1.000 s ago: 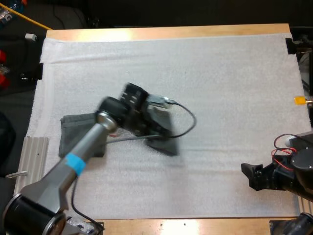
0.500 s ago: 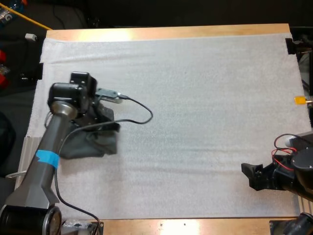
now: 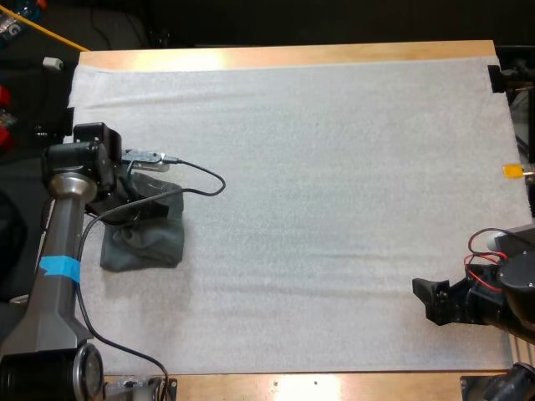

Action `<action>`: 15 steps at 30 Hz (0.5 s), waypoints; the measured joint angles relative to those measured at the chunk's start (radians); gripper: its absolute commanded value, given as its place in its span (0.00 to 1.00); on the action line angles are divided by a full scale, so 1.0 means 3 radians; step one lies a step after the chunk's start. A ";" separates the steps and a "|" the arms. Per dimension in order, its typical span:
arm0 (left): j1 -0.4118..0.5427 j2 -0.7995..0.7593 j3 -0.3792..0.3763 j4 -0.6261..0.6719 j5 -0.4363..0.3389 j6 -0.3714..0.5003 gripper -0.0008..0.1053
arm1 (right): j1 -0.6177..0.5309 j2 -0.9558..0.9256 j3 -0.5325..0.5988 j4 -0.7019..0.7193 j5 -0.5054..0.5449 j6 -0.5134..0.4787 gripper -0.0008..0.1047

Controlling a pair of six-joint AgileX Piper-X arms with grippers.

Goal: Pick towel from pile, fold and stack

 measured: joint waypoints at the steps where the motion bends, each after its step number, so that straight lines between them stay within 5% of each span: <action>1: 0.0012 0.0021 0.0000 0.0000 -0.0009 0.0015 0.07 | 0.0000 0.0000 0.0000 0.0000 0.0000 0.0000 0.76; 8: 0.0014 0.0072 0.0000 0.0000 -0.0581 0.0036 0.53 | 0.0000 0.0000 0.0000 0.0000 0.0000 0.0000 0.76; 12: 0.0014 0.0072 0.0000 0.0000 -0.1156 -0.0025 0.51 | 0.0000 0.0000 0.0000 0.0000 0.0000 0.0000 0.76; 15: 0.0014 0.0069 -0.0008 0.0000 -0.1323 -0.0087 0.50 | 0.0000 0.0000 0.0000 0.0000 0.0000 0.0000 0.76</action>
